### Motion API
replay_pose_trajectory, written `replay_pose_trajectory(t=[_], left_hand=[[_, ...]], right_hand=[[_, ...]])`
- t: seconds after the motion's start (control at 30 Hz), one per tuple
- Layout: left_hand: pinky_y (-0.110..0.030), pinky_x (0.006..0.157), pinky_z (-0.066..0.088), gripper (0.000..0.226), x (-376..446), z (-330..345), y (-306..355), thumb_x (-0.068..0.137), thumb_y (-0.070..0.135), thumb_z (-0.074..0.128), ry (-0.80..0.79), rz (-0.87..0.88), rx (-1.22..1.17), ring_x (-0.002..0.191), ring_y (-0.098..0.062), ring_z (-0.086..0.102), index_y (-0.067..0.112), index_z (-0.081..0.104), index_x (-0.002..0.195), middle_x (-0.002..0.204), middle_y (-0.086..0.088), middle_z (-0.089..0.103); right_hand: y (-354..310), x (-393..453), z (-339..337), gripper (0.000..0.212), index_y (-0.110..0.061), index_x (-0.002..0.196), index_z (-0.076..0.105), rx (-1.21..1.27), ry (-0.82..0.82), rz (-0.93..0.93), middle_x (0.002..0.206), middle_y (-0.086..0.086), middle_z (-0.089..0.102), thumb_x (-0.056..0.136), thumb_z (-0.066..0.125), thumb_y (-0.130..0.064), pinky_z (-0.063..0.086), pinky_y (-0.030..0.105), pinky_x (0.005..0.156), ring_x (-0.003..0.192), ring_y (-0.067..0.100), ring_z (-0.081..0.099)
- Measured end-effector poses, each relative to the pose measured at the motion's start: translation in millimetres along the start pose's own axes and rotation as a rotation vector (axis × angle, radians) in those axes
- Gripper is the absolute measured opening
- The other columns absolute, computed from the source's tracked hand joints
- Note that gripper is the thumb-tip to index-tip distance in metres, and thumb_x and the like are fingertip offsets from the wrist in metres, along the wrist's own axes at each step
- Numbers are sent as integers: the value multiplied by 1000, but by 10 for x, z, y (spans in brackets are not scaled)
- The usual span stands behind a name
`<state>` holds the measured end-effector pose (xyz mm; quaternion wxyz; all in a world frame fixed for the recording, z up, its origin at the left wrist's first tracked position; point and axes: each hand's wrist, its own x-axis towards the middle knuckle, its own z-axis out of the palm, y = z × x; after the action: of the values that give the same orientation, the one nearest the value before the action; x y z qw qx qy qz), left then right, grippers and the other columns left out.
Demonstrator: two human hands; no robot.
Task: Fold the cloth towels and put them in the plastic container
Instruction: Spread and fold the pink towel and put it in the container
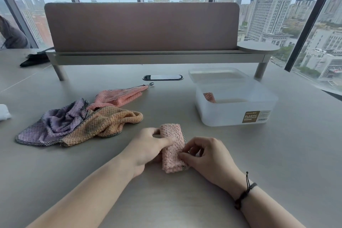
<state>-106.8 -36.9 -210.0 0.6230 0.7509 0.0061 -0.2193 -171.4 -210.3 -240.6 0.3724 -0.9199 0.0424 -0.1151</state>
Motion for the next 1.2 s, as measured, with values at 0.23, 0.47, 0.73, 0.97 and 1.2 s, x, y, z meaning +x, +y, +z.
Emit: replay_pose_trajectory(t=[0.23,0.47,0.73,0.97,1.2], left_hand=[[-47,80,60,22,-28,-1,48,92,2,64,-147,11,-93,99,-35,73,5,67,114,107,-17,75],[-46,81,59,28,76,159,170,92,3,63,-278,88,-182,94,-31,72,3,64,120,113,-20,73],[-49,86,57,34,280,493,190,88,8,71,-423,184,-172,102,-34,71,6,64,121,116,-18,72],[-52,72,61,42,492,705,162,76,19,79,-443,298,-236,97,-43,69,10,68,115,112,-23,70],[-33,46,52,80,601,671,150,54,46,94,-458,249,-539,50,-25,54,4,60,114,72,-17,55]], right_hand=[[29,32,-65,35,-34,97,59,310,90,64,100,-15,66,73,80,-49,54,23,72,77,3,63],[23,61,-223,49,-34,109,56,867,-46,194,104,25,69,70,83,-23,57,62,78,86,39,72],[226,81,-606,62,-40,127,49,834,-120,241,102,28,71,80,81,-15,58,56,83,95,43,70],[239,230,-827,44,-31,112,61,708,-70,101,99,26,67,83,73,1,57,64,68,82,40,71],[129,761,-1415,35,-24,98,67,731,32,75,103,25,68,78,74,3,59,56,69,87,45,69]])
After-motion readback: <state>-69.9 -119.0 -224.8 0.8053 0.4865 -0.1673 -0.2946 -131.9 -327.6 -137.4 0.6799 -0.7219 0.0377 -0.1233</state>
